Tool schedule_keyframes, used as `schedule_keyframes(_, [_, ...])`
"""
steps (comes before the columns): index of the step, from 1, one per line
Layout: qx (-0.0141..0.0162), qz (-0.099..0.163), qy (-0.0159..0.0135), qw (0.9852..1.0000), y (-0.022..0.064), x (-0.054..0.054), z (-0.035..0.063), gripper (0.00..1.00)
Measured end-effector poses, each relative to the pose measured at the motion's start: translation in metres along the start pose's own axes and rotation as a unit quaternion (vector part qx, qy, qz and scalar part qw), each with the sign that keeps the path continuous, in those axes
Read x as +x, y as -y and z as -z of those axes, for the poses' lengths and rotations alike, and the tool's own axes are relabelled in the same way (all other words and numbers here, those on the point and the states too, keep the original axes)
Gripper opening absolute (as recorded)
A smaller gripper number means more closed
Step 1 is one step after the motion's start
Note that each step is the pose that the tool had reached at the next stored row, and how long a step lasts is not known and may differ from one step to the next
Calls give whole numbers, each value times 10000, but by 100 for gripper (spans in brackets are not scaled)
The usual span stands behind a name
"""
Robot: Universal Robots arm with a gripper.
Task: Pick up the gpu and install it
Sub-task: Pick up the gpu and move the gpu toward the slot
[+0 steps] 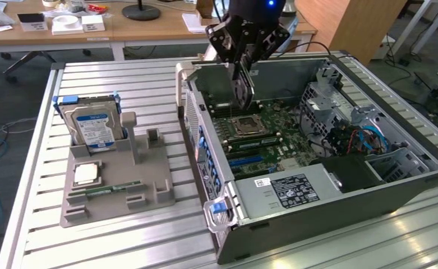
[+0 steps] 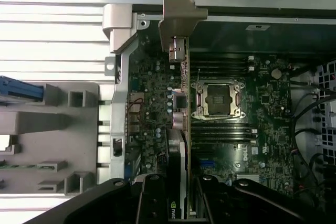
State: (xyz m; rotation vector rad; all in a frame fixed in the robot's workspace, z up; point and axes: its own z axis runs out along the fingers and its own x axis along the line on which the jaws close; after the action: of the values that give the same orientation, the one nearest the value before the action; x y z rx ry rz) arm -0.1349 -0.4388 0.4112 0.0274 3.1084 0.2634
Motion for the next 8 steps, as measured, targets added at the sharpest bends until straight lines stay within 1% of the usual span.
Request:
schedule_keyframes(4, [-15,-1,0,10000,-1,-85,-2,27])
schedule_keyframes(5, [-22,-1,0,10000,-2,-129,-3,27])
schedule_keyframes(8, [-34,-2,0,10000,-3,-200,-5,27])
